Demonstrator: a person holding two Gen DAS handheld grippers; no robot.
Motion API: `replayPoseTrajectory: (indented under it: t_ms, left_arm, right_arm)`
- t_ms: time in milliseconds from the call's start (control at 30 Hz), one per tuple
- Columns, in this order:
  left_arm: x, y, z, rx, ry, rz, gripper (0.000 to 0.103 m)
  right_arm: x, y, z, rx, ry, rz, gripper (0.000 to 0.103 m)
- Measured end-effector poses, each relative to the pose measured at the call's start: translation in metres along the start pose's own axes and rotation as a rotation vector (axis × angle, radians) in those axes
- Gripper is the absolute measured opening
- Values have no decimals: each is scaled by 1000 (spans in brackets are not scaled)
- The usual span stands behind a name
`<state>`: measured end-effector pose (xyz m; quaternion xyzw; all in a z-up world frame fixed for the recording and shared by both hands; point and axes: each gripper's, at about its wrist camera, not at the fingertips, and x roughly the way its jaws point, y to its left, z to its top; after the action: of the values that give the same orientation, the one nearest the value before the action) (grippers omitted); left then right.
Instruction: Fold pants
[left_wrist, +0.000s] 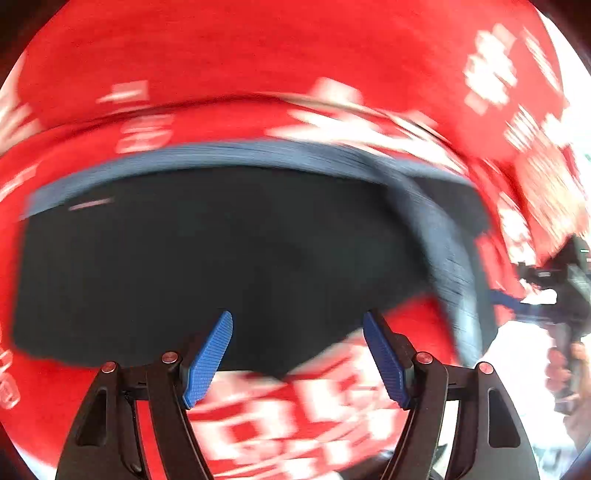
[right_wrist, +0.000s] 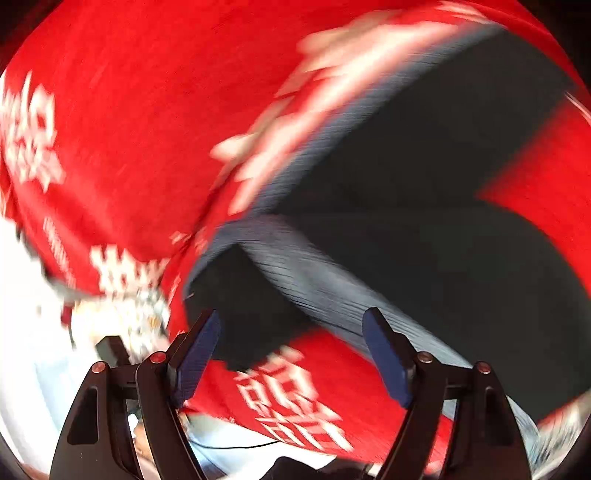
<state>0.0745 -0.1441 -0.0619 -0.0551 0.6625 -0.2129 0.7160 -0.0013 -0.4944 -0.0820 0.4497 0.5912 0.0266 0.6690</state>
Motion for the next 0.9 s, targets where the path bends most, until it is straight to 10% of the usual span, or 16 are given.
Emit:
replayPoseTrajectory:
  t_ms: [267,500,533,567,600,900]
  left_arm:
    - [102,-156,28,188,176,-161,74]
    - [139,-189,28,184,257,-157,74]
    - [138,-183,25,182,258,-161,74]
    - [139,-183,26,176,261,-169,74]
    - [139,-186,30,164,264,-180,74]
    - [126,-220,105,131,110,-207,74]
  right_arm:
    - [-53,-128,-58,207,-47,-80,76]
    - [-8,-162,-93,306,83,119,65]
    - [-9,-164,-95,309,78,129,61]
    - [-10,-166,-94,321,78,156,29]
    - [-12,-167,-93,337,70,205,14]
    - [-81,-89,24,81,-99,322,14]
